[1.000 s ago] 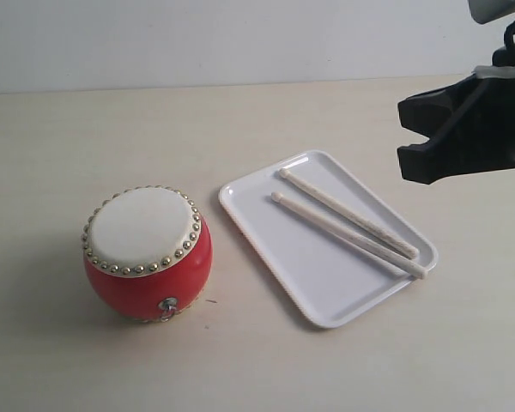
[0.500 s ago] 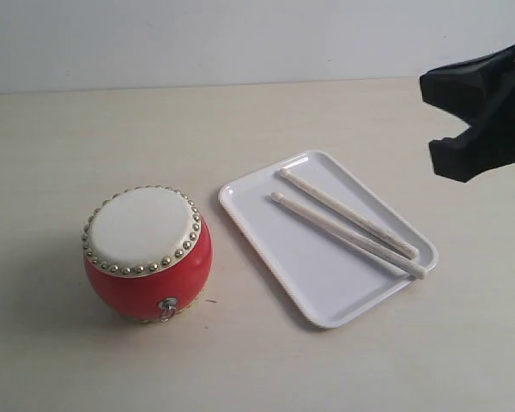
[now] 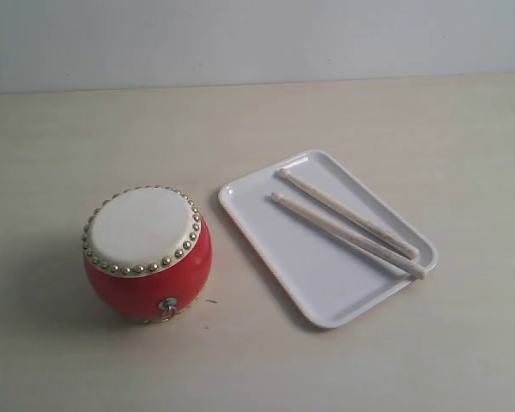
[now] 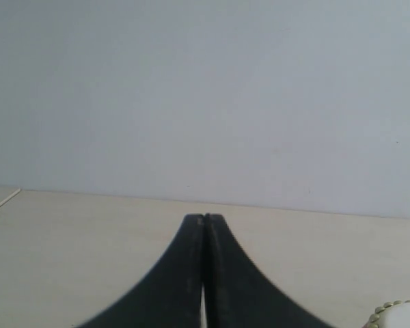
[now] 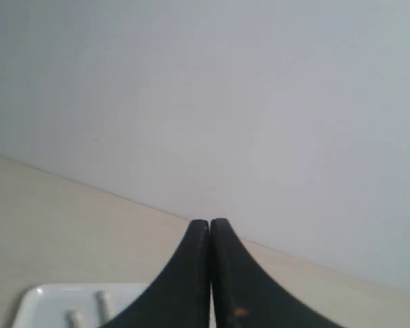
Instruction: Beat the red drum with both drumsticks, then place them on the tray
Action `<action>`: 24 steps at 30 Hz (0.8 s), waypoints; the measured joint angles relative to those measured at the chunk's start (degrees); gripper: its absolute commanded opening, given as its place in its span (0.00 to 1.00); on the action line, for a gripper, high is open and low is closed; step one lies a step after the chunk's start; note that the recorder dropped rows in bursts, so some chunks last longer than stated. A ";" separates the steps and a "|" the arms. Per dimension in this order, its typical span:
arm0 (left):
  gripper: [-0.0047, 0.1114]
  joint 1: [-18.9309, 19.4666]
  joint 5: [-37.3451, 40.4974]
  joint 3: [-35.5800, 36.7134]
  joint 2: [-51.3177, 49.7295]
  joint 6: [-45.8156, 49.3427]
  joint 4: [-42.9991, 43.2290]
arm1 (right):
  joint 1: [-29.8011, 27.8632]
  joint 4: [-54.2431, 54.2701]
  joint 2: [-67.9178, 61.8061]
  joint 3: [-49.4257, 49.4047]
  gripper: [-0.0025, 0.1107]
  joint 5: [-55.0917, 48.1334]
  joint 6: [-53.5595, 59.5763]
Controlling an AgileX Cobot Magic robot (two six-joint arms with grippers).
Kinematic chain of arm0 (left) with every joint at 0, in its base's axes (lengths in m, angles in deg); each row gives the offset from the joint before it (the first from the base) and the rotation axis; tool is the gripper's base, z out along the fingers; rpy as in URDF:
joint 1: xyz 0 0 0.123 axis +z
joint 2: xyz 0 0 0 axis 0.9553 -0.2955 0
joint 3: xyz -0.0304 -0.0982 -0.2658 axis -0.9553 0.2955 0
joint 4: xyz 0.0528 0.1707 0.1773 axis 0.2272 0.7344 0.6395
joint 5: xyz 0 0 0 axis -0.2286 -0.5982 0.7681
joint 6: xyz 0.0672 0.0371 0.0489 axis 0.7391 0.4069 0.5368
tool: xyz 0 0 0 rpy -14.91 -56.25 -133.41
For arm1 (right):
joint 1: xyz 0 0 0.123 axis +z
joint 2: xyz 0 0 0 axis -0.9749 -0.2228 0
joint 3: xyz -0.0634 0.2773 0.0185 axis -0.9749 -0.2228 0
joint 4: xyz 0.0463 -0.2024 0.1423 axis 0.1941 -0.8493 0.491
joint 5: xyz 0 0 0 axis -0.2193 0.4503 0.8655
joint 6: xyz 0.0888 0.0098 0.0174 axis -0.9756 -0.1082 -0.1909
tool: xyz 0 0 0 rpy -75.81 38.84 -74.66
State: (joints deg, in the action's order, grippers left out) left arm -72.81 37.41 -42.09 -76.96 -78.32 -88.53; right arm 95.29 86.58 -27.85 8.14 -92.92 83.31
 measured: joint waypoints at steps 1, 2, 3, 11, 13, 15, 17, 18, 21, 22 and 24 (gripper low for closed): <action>0.04 0.00 0.00 0.00 0.00 0.00 0.00 | -1.25 0.00 1.54 -1.56 0.02 0.00 0.00; 0.04 0.00 0.00 0.00 0.00 0.00 0.00 | -2.69 -0.14 3.66 -3.54 0.02 0.00 0.00; 0.04 0.00 0.00 0.00 0.00 0.00 0.00 | -3.94 -0.13 5.88 -5.50 0.02 0.00 -0.11; 0.04 0.00 0.00 0.00 0.00 0.00 0.00 | -6.83 0.14 20.42 -20.62 0.02 4.91 -1.76; 0.04 0.00 0.00 0.00 0.00 0.00 0.00 | -7.07 0.25 22.69 -25.09 0.02 9.30 -1.86; 0.04 0.00 0.00 0.00 0.00 0.00 0.00 | -8.06 1.03 23.28 -27.50 0.02 11.68 -2.55; 0.04 0.00 -0.11 0.00 0.00 0.00 0.00 | -9.46 2.32 23.42 -28.23 0.02 11.68 -3.14; 0.04 0.00 -0.11 0.00 0.00 0.00 0.00 | -10.12 2.60 23.42 -28.23 0.02 11.68 -3.37; 0.04 0.00 -0.11 0.00 0.00 0.00 0.00 | -11.16 3.19 23.42 -28.23 0.02 11.09 -3.59; 0.04 0.00 -0.11 0.00 0.00 0.00 0.00 | -11.16 3.19 23.42 -28.23 0.02 10.43 -3.59; 0.04 0.00 -0.11 0.00 0.00 0.00 0.00 | -11.16 3.19 23.42 -28.23 0.02 8.54 -3.59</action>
State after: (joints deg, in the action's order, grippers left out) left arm -72.81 37.31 -42.09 -76.96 -78.32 -88.53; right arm 84.13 89.77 -4.43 -20.10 -84.38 79.72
